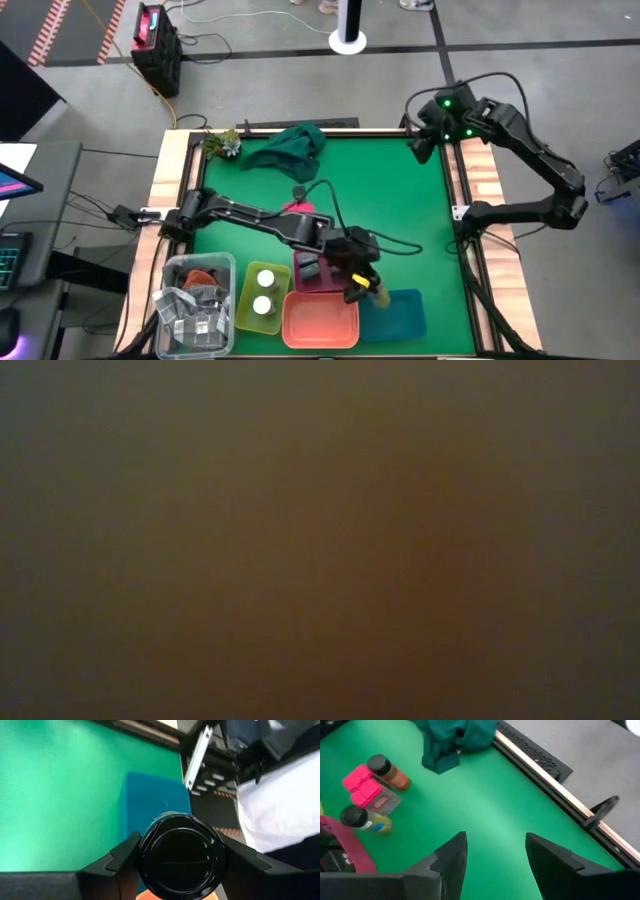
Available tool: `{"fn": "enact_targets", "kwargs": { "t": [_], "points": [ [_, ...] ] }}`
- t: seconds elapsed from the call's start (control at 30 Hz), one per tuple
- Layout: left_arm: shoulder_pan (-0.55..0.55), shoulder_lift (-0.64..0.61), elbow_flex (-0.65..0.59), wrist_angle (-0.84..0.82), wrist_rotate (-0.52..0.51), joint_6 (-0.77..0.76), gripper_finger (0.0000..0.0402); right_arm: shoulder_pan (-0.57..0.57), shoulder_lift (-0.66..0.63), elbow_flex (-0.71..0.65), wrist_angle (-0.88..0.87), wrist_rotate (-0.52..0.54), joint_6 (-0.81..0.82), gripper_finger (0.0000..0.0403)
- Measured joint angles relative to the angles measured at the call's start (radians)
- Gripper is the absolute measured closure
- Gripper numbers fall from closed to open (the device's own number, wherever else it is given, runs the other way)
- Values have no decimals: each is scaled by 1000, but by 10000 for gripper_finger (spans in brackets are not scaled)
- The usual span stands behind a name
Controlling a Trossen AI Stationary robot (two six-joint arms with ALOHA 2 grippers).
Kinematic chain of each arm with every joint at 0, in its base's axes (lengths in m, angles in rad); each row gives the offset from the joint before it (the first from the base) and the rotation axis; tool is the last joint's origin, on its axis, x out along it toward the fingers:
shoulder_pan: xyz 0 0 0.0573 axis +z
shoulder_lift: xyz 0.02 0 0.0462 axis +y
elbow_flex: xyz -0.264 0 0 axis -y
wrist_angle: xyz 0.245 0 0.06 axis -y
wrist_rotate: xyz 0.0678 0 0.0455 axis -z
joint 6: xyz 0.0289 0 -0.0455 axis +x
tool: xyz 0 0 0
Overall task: Sort spices by type
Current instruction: Put the bottom left black seasoning bottle into the blue bin
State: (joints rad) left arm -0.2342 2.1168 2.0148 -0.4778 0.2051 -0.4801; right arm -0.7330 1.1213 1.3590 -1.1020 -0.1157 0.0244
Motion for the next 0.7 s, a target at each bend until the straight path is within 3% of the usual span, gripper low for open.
{"fn": "enact_targets", "kwargs": {
  "t": [0.4,0.7],
  "points": [
    [-21,93,0,22,47,163,194,81,0,0,58,6,81,175],
    [-23,152,2,13,31,275,194,69,0,0,86,12,100,175]
  ]
}}
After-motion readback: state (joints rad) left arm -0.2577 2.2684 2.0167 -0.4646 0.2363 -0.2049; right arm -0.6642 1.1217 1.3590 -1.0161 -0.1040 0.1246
